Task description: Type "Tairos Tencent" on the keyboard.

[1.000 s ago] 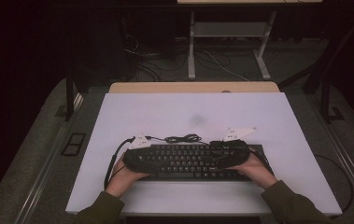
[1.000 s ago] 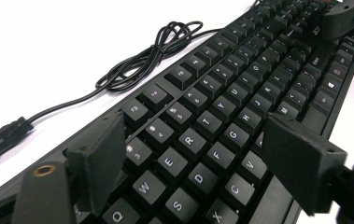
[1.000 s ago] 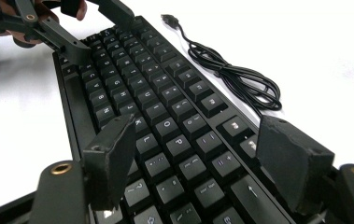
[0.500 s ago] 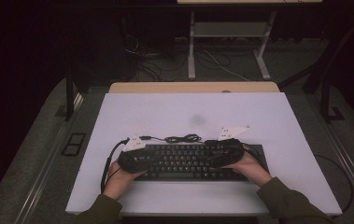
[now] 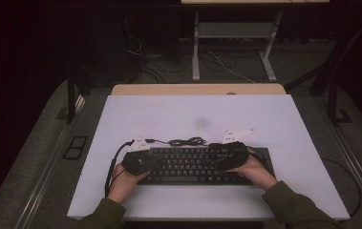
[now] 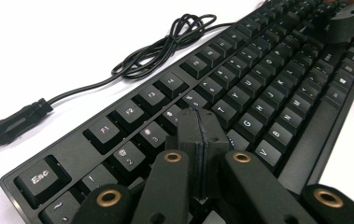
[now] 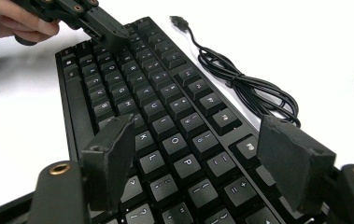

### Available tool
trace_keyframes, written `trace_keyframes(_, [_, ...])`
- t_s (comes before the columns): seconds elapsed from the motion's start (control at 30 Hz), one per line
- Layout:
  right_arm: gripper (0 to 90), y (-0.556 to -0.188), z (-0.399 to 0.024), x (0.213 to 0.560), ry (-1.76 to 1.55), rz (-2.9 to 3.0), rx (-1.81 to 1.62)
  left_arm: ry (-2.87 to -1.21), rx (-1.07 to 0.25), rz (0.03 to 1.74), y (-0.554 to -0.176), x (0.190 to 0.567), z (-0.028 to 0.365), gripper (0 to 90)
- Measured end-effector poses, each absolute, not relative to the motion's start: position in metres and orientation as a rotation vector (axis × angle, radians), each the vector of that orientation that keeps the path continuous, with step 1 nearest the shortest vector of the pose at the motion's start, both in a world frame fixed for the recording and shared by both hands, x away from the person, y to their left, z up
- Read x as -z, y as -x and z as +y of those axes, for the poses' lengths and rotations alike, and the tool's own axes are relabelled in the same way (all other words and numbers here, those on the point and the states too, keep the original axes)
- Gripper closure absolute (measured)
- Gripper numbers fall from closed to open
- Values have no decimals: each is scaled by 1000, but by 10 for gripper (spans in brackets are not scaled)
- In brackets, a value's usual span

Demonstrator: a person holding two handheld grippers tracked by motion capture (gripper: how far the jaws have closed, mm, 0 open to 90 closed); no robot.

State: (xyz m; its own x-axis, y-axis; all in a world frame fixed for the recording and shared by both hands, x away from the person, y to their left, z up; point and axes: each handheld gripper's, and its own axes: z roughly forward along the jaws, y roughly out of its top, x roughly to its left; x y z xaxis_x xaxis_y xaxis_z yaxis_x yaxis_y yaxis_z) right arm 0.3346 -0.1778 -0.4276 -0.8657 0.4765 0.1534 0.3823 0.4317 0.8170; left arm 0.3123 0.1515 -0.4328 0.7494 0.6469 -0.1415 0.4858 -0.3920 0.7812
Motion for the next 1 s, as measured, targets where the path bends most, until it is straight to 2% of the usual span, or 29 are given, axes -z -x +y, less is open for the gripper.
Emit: trace_keyframes(1.0, [277, -334, -178, 428, -778, 2575, -1417, -2101, -218, 858, -316, 439, 144, 894])
